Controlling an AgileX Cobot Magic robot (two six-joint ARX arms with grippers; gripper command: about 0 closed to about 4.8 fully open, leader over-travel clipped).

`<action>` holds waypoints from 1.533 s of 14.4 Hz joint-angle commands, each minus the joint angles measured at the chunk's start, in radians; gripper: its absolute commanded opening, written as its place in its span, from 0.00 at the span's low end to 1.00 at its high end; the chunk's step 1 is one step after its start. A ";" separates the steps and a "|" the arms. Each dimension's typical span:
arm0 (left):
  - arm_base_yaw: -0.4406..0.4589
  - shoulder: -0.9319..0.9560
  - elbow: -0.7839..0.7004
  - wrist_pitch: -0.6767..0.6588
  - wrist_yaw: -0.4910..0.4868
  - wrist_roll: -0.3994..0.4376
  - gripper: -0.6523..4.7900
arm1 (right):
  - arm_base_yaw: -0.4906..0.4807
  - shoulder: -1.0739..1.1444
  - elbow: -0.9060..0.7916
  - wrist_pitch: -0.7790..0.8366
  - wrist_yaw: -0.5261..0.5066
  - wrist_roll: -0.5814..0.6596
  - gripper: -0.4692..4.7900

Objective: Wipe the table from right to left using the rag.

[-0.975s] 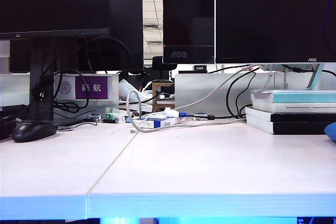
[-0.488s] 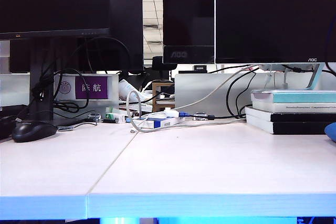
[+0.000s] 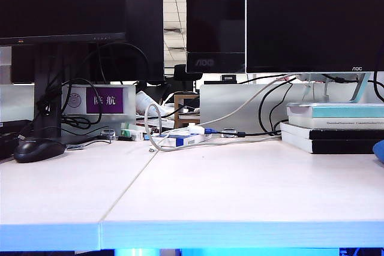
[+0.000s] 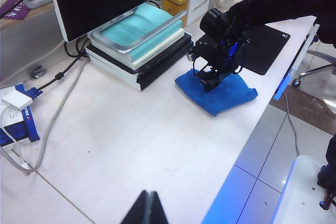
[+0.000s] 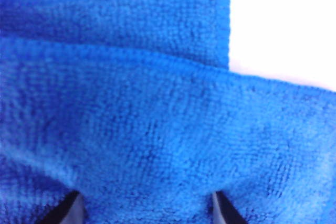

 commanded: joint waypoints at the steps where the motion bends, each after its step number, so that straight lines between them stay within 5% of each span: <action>1: -0.001 0.006 0.005 0.013 -0.008 0.004 0.11 | -0.056 0.022 -0.010 0.011 0.084 -0.007 0.69; 10: -0.001 0.011 0.005 0.021 -0.008 0.004 0.11 | -0.074 0.023 -0.011 0.021 0.081 -0.132 0.68; 11: -0.001 0.011 0.005 0.021 -0.008 0.004 0.11 | -0.074 0.023 -0.011 0.018 0.081 -0.132 0.58; 12: -0.001 0.011 0.005 0.020 -0.007 0.004 0.11 | -0.076 0.023 -0.011 0.012 0.081 -0.132 0.20; 13: -0.001 0.011 0.005 0.020 -0.007 0.003 0.11 | -0.076 0.023 -0.011 0.001 0.081 -0.132 0.09; 18: -0.001 0.011 0.005 0.019 -0.007 0.003 0.11 | -0.075 0.023 -0.010 -0.001 0.015 -0.084 0.09; 22: -0.002 0.011 0.005 0.020 -0.006 0.003 0.11 | 0.023 0.023 -0.010 -0.018 0.001 -0.063 0.09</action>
